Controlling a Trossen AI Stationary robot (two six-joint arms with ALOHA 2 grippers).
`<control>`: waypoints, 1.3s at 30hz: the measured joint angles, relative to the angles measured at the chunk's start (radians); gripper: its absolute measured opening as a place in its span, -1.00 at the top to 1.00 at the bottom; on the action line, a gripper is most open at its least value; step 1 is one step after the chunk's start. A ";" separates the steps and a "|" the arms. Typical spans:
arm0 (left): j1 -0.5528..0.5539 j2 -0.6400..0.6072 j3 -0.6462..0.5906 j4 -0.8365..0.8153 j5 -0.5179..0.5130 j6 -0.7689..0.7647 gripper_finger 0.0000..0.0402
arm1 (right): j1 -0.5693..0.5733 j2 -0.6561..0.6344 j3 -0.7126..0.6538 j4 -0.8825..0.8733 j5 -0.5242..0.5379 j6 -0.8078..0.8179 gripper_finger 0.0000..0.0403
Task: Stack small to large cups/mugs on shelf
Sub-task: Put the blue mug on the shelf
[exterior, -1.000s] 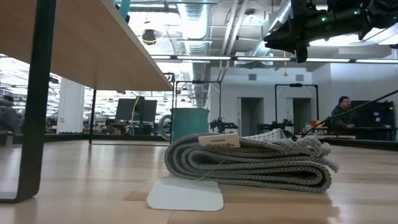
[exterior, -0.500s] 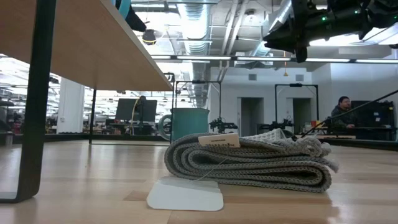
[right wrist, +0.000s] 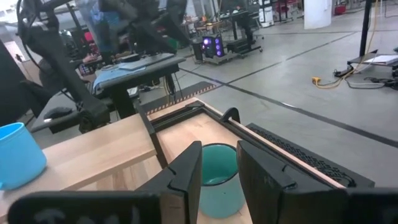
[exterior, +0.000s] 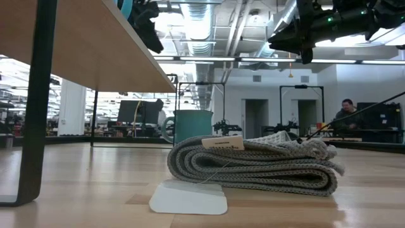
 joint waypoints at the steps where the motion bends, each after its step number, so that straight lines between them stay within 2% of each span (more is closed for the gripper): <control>1: 0.000 0.018 0.015 0.001 0.000 0.013 0.05 | 0.000 0.000 0.000 0.000 0.000 0.000 0.39; 6: -0.016 0.105 0.091 -0.003 0.003 0.004 0.06 | 0.000 0.000 0.000 0.000 0.000 0.000 0.39; 12: -0.067 0.205 0.185 -0.092 -0.002 0.011 0.11 | 0.000 0.000 0.000 0.000 0.000 0.000 0.39; 17: -0.098 0.299 0.276 -0.174 -0.008 -0.071 0.15 | 0.000 0.000 0.000 0.000 0.000 0.000 0.39; 24: -0.148 0.414 0.369 -0.235 -0.109 -0.039 0.15 | 0.000 0.000 0.000 -0.010 0.000 0.000 0.39; 39: -0.179 0.462 0.404 -0.247 -0.111 -0.079 0.15 | 0.000 0.000 0.000 -0.060 0.000 -0.001 0.39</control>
